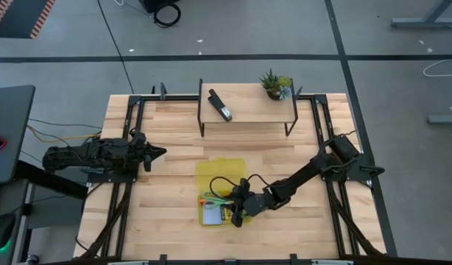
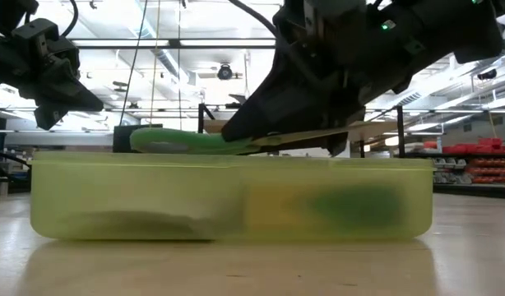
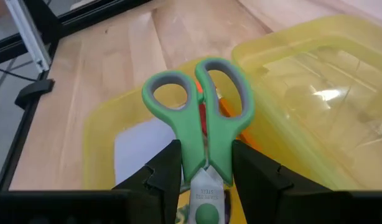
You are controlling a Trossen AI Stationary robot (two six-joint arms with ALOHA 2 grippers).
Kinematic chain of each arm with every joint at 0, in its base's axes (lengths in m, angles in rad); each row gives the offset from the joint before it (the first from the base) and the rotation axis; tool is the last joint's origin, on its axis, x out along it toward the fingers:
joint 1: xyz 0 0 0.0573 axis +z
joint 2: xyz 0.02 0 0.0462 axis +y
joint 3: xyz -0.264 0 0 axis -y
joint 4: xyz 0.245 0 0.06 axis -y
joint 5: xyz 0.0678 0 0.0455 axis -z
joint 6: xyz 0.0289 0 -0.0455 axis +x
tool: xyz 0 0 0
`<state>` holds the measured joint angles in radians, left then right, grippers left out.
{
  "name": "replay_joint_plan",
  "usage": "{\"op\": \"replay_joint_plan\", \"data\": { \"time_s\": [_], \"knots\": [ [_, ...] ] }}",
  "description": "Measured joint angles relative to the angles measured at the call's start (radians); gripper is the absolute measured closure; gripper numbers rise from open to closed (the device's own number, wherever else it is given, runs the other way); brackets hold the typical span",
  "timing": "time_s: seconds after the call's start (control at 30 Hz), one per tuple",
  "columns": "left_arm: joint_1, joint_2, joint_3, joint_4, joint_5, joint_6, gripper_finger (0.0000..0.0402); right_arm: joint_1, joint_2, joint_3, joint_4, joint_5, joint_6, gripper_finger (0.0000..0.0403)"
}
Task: Pack school essentials
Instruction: Put the green scissor into the yellow supply box
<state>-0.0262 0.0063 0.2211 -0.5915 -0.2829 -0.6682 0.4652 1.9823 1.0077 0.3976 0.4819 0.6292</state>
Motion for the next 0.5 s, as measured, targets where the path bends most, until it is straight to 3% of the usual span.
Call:
{"op": "replay_joint_plan", "data": {
  "time_s": [0.5],
  "knots": [
    [0.0, 0.0, 0.0, 0.003, 0.0, 0.0, 0.0373, 0.016, 0.068, 0.016, 0.054, 0.014, 0.016, 0.0264]
  ]
}}
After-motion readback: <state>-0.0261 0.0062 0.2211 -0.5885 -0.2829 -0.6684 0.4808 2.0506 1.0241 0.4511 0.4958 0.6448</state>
